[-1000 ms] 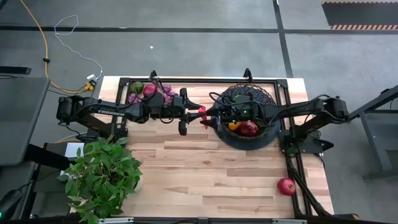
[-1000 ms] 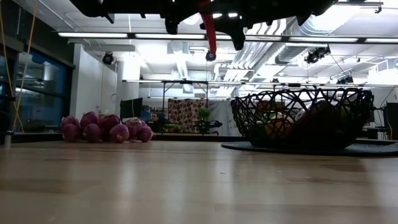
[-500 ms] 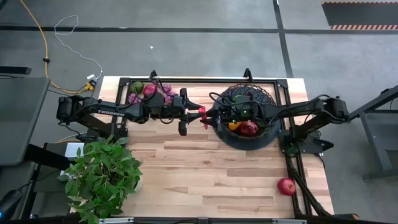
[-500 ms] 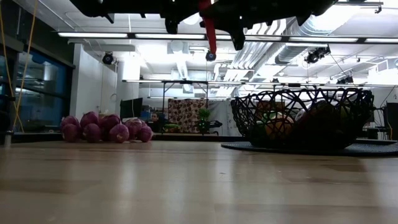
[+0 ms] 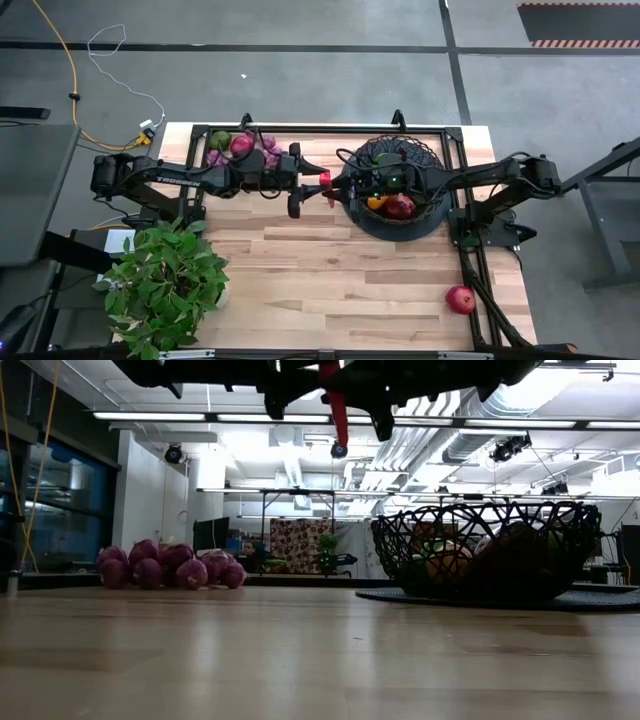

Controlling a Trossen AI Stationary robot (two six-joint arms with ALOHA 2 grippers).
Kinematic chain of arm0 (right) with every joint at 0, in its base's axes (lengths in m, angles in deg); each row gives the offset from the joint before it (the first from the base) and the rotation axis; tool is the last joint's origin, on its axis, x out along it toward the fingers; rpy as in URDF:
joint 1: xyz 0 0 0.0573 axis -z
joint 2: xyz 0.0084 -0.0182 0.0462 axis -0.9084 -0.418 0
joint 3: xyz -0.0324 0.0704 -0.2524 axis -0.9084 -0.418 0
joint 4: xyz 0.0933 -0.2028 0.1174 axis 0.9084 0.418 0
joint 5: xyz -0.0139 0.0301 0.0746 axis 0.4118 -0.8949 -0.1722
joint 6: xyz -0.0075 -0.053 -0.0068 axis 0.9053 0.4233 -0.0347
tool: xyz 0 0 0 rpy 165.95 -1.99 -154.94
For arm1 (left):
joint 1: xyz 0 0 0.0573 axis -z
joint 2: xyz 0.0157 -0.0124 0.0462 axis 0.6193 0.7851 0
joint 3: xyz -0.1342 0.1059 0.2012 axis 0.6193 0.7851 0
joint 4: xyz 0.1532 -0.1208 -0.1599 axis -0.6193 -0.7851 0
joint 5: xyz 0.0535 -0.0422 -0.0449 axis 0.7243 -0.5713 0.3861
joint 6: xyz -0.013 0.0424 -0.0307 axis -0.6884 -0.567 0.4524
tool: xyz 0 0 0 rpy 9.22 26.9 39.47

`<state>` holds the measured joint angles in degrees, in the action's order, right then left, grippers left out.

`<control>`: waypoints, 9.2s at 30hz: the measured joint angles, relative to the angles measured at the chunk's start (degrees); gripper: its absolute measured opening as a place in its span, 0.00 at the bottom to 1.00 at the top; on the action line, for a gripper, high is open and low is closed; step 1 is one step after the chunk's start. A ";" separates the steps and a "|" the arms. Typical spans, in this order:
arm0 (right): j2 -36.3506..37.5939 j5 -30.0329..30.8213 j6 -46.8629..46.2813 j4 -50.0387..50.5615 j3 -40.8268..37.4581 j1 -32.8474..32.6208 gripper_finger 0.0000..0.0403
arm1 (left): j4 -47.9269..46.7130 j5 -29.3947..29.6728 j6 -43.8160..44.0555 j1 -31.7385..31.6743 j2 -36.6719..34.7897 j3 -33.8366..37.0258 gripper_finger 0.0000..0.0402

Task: Build produce basket
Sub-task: Put the orange chili pepper into the black wire basket, then put the bottom pomegranate into the black wire basket

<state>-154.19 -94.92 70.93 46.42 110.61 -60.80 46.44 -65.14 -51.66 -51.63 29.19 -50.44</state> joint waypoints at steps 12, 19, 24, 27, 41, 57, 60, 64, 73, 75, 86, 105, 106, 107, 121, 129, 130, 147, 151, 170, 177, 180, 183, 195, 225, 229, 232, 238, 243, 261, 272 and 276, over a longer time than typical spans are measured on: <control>9.82 0.98 7.61 15.16 -0.09 2.77 0.20 | -15.73 -0.39 2.31 -2.78 -11.49 0.03 0.69; 21.12 3.81 10.45 30.36 -0.07 5.40 0.20 | -24.29 -0.41 2.47 -4.44 -21.96 1.80 0.68; 27.64 5.54 11.10 39.21 -0.07 6.01 0.20 | -23.32 0.59 5.48 -4.44 -28.46 6.64 0.68; 30.71 8.28 11.76 41.81 -0.07 6.01 0.20 | -19.95 2.08 7.57 -4.44 -32.30 10.92 0.67; 40.76 11.32 5.71 10.28 -21.10 6.03 0.20 | -17.35 2.19 6.62 -2.95 -37.54 16.55 0.67; 40.21 12.29 -3.50 10.81 -21.41 6.03 0.20 | -14.88 2.60 9.93 -2.97 -36.00 16.55 0.67; 37.39 17.28 -9.64 18.54 -16.90 6.03 0.20 | -14.45 2.94 9.95 -2.97 -35.99 16.55 0.67; 31.12 23.43 -15.17 28.56 -10.51 6.07 0.20 | -14.32 3.69 9.93 -2.97 -35.99 16.55 0.67; 18.08 19.97 -35.69 30.01 -8.44 12.13 0.20 | -14.32 3.72 10.10 -2.97 -35.99 16.55 0.67; 15.48 18.08 -40.24 30.91 -8.44 13.11 0.20 | -14.32 3.71 10.10 -2.97 -35.99 16.55 0.67; 6.97 15.89 -45.25 32.35 -8.44 13.90 0.20 | -14.35 3.72 9.93 -2.98 -35.99 16.55 0.67; 2.96 16.70 -45.12 32.36 -8.37 14.44 0.56 | -14.35 3.69 9.91 -2.97 -35.99 16.52 0.67; 3.19 15.76 -44.35 32.62 -8.37 14.96 0.57 | -14.35 3.69 9.91 -2.97 -35.99 16.52 0.67; 3.64 14.80 -43.52 32.80 -8.37 15.59 0.59 | -14.35 3.69 9.93 -2.99 -35.99 16.52 0.67; 27.29 9.79 -20.59 29.34 -8.37 14.87 0.61 | -14.37 3.89 9.93 -2.97 -35.99 16.52 0.67; 33.66 9.49 -0.33 20.94 -8.37 8.22 0.61 | -13.23 3.13 14.65 -2.98 -35.99 16.52 0.67; 33.66 9.47 2.24 20.16 -8.37 7.74 0.61 | -12.52 2.65 15.11 -2.99 -35.99 16.52 0.67; 32.06 9.53 12.00 17.20 -8.39 5.09 0.61 | -8.75 2.19 6.04 -2.93 -36.01 16.48 0.67; 32.06 9.53 11.96 17.14 -8.39 5.09 0.61 | -8.84 2.19 4.40 -2.93 -36.01 16.48 0.67; 32.06 8.98 10.34 16.85 -8.39 5.09 0.61 | -11.68 2.58 3.98 -2.93 -35.99 16.48 0.67; 32.06 8.98 5.09 17.74 -8.39 5.09 0.61 | -11.67 2.60 4.13 -2.92 -35.99 16.48 0.67; 32.06 8.70 -4.53 23.76 -8.28 5.09 0.61 | -11.68 3.19 5.25 -2.91 -35.99 16.48 0.67; 32.03 3.63 -16.35 35.60 -6.63 5.09 0.61 | -11.66 3.72 5.36 -2.91 -35.99 16.48 0.67; 32.17 -15.47 -54.45 70.09 -5.64 -16.12 0.61 | -11.68 3.74 5.34 -2.93 -35.99 16.48 0.67; 13.68 -14.19 -108.08 75.38 -5.64 -58.22 0.61 | -11.66 3.74 5.34 -2.95 -35.99 16.48 0.67; 11.06 -18.48 -106.70 74.25 -5.64 -58.18 0.60 | -11.66 3.74 5.34 -2.95 -35.99 16.48 0.67; 9.98 -20.34 -104.78 74.22 -5.64 -58.18 0.57 | -11.66 3.74 5.34 -2.93 -35.99 16.48 0.67; 9.57 -20.27 -105.35 74.46 -5.64 -58.18 0.47 | -11.64 3.74 5.34 -2.96 -35.99 16.48 0.67; 9.57 -20.26 -105.37 74.50 -5.64 -58.18 0.42 | -11.64 3.74 5.34 -3.13 -35.99 16.48 0.67; 7.74 -20.10 -101.70 73.41 -5.64 -58.16 0.42 | -11.64 3.72 5.32 -3.12 -35.99 16.48 0.67; 7.72 -20.06 -102.01 73.04 -5.64 -58.17 0.39 | -11.62 3.72 5.32 -3.10 -35.99 16.48 0.67; 7.72 -20.04 -102.01 72.91 -5.64 -58.16 0.34 | -11.63 3.69 5.32 -3.10 -35.99 16.48 0.67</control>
<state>-146.48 -114.96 -31.07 119.33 104.97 -118.96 34.81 -61.45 -46.35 -54.74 -6.80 -33.96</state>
